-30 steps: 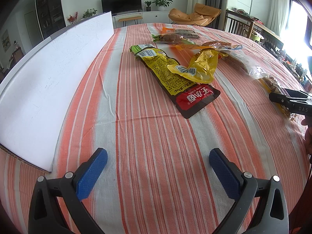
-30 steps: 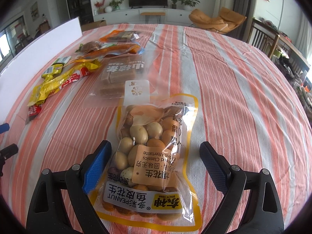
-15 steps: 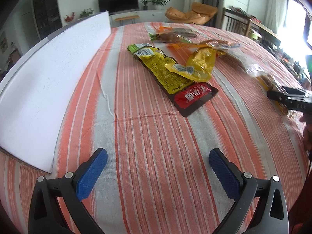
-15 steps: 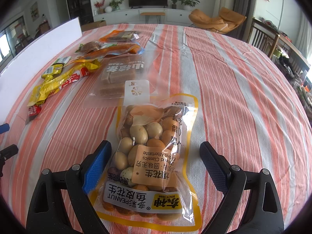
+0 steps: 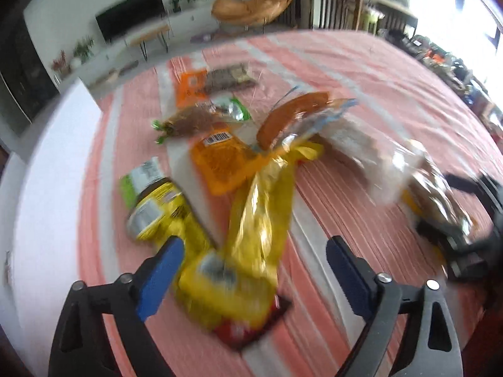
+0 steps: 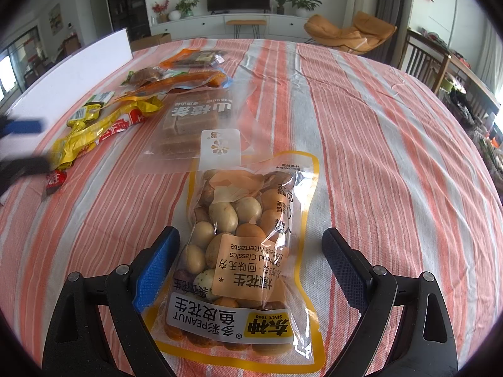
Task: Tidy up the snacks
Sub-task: 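Grasp the peanut bag with the right tool while the left tool grasps a yellow packet, then lift both snacks and carry them into the white box, opening the left tool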
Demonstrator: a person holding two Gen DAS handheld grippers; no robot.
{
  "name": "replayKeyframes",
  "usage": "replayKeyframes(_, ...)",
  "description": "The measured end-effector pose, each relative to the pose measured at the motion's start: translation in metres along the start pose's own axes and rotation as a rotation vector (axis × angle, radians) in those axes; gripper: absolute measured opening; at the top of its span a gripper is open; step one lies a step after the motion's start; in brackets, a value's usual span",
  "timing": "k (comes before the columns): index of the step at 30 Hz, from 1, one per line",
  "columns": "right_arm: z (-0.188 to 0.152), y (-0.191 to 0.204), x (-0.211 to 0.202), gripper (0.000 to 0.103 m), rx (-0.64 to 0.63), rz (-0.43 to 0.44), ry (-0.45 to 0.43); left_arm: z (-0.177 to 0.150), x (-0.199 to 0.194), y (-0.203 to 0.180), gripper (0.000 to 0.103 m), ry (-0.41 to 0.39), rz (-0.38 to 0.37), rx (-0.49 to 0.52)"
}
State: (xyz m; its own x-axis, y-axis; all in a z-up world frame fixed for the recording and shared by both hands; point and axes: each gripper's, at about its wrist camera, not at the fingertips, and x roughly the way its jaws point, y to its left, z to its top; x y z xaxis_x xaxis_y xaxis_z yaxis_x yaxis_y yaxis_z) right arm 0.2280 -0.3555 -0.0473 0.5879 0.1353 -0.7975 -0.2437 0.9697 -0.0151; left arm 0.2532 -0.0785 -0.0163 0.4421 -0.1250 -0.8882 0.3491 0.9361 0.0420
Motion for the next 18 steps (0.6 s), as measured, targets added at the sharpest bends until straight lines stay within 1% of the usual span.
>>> replayKeyframes(1, 0.000, 0.000, 0.000, 0.093, 0.000, 0.000, 0.000, 0.004, 0.009, 0.002, 0.067, 0.028, -0.012, -0.016)
replayKeyframes(2, 0.000, 0.000, 0.000, 0.093, 0.001, 0.001, 0.000, 0.009, 0.018, 0.004, 0.059, 0.060, -0.033, -0.034)
replayKeyframes(3, 0.000, 0.000, 0.000, 0.093, 0.000, 0.002, 0.000, 0.012, 0.025, 0.005, 0.046, 0.093, -0.063, -0.054)
replayKeyframes(5, 0.001, 0.000, 0.001, 0.093, 0.001, 0.003, 0.000, 0.007, 0.024, 0.002, 0.042, 0.095, -0.080, -0.074)
replayKeyframes(7, -0.001, -0.001, -0.001, 0.094, 0.001, 0.003, 0.000, -0.001, 0.017, -0.002, 0.034, 0.080, -0.098, -0.077)
replayKeyframes(8, 0.000, -0.001, -0.001, 0.094, 0.002, 0.004, 0.000, -0.007, 0.009, -0.004, 0.032, 0.067, -0.097, -0.081)
replayKeyframes(9, -0.001, -0.001, -0.001, 0.094, 0.001, 0.003, 0.000, -0.016, 0.001, -0.005, 0.032, 0.065, -0.112, -0.101)
replayKeyframes(10, -0.001, -0.001, -0.001, 0.094, 0.001, 0.003, 0.000, -0.023, -0.004, -0.006, 0.032, 0.069, -0.132, -0.126)
replayKeyframes(11, 0.000, -0.001, -0.001, 0.094, 0.001, 0.004, 0.000, -0.036, -0.012, -0.006, 0.032, 0.075, -0.172, -0.169)
replayKeyframes(12, 0.000, -0.001, -0.001, 0.094, 0.001, 0.003, 0.000, -0.047, -0.018, -0.006, 0.032, 0.077, -0.192, -0.188)
replayKeyframes(14, -0.001, -0.001, -0.001, 0.094, -0.001, 0.002, 0.000, -0.064, -0.030, -0.011, 0.032, 0.072, -0.195, -0.198)
replayKeyframes(16, 0.000, -0.001, -0.001, 0.094, -0.001, 0.004, 0.001, -0.081, -0.040, -0.023, 0.033, 0.059, -0.181, -0.171)
replayKeyframes(17, -0.001, -0.001, -0.001, 0.094, -0.002, 0.005, 0.002, -0.089, -0.043, -0.031, 0.033, 0.054, -0.162, -0.132)
replayKeyframes(18, -0.001, -0.001, -0.001, 0.094, -0.004, 0.007, 0.006, -0.092, -0.042, -0.038, 0.035, 0.054, -0.139, -0.099)
